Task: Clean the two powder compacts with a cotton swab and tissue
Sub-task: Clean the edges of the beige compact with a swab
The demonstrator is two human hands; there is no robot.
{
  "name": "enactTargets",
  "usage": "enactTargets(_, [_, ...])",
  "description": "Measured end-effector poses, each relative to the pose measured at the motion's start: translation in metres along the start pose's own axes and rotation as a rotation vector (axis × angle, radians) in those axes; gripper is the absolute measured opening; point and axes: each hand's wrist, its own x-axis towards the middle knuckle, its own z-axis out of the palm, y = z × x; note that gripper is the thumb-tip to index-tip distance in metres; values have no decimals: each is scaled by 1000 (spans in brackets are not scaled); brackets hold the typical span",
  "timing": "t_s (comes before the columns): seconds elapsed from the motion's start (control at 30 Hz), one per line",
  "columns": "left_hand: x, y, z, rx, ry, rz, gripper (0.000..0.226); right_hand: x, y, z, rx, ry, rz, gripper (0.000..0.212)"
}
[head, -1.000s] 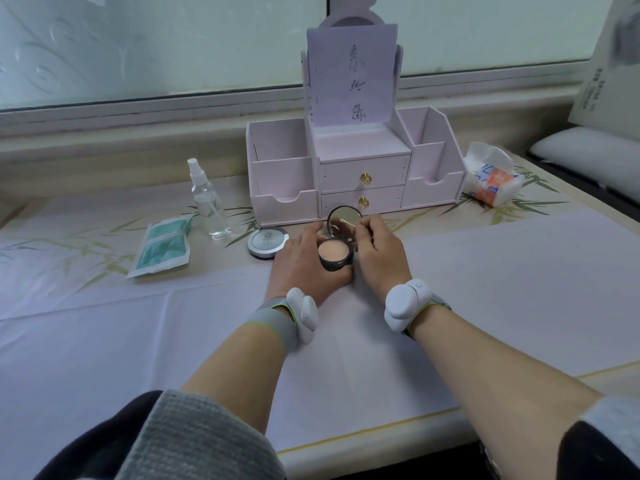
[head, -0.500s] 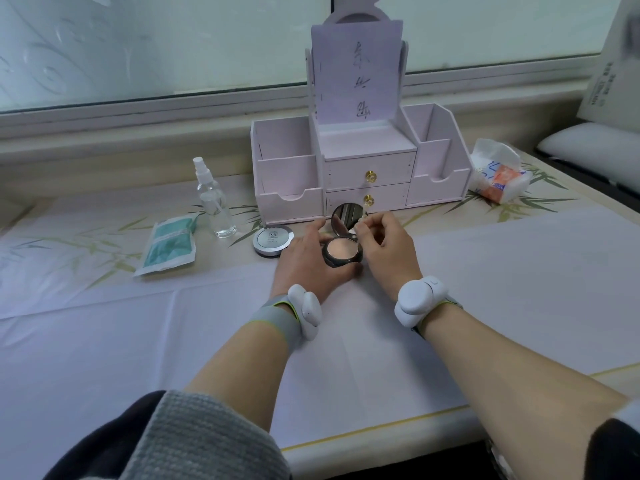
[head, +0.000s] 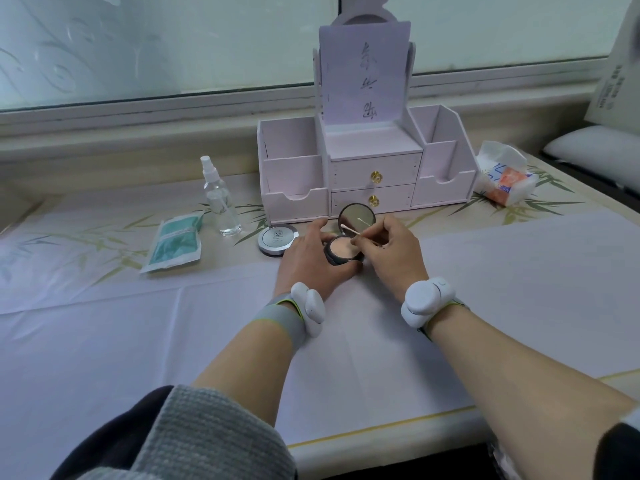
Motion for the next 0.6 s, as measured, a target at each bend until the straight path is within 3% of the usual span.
enactTargets(0.13, [0, 0, 0, 5, 2, 6, 91, -1, 0, 0, 14, 9, -65, 21])
enactTargets(0.27, [0, 0, 0, -9, 6, 11, 91, -2, 3, 2, -96, 14, -136, 4])
enactTargets(0.4, [0, 0, 1, -31, 10, 18, 91, -5, 3, 5, -278, -5, -215, 2])
enactTargets(0.6, [1, -3, 1, -45, -21, 7, 93, -4, 6, 7, -325, -48, -238, 4])
